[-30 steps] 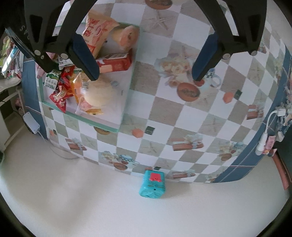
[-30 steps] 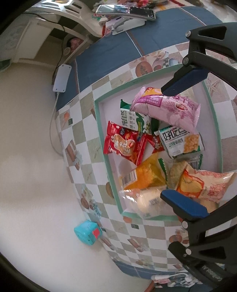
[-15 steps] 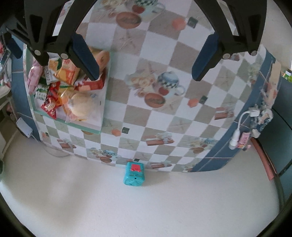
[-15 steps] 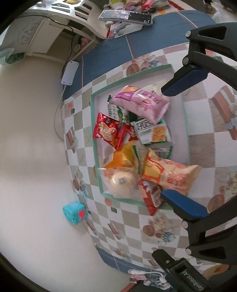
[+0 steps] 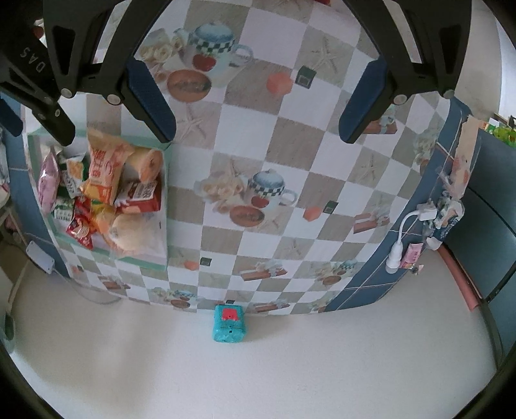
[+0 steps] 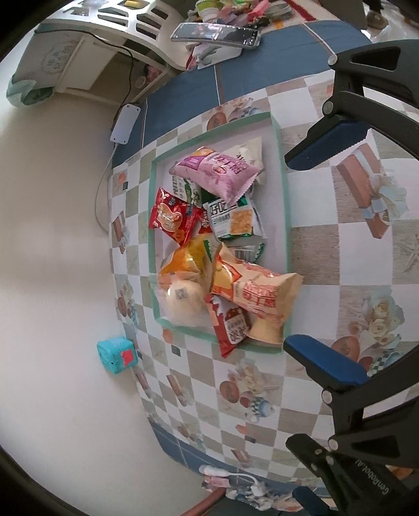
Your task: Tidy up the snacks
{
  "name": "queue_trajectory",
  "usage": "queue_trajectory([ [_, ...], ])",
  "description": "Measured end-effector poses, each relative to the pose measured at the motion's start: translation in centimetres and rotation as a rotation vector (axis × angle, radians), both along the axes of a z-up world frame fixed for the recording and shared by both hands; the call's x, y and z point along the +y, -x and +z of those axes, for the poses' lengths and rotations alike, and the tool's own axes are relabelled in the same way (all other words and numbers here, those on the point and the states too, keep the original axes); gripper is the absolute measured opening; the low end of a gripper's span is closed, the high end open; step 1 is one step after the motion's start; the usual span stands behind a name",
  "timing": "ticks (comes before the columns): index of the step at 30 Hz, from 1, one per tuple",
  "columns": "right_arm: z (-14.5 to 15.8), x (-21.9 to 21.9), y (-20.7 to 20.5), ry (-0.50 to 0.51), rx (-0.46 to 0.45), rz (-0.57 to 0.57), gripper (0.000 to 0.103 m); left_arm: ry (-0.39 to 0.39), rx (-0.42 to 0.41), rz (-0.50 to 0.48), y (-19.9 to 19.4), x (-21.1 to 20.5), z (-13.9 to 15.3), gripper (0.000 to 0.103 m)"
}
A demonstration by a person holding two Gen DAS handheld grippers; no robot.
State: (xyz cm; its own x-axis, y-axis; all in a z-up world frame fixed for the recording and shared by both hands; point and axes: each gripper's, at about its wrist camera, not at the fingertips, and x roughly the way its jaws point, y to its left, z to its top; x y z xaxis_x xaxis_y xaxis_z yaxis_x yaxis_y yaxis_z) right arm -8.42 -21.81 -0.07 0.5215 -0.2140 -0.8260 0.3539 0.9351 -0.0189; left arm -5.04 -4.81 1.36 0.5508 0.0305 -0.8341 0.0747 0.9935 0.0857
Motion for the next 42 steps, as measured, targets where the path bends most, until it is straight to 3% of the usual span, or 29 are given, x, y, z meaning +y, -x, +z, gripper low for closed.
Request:
queue_trajectory([
  [21,-1.8,0.5,-0.1,0.006,0.072,0.003,0.103,-0.07,0.083,0.033,-0.8,1.4,-2.0,0.101],
  [42,-2.2,0.4,-0.2,0.007,0.085,0.0,0.103,-0.096,0.085,0.025,-0.6,1.2,-2.2,0.101],
])
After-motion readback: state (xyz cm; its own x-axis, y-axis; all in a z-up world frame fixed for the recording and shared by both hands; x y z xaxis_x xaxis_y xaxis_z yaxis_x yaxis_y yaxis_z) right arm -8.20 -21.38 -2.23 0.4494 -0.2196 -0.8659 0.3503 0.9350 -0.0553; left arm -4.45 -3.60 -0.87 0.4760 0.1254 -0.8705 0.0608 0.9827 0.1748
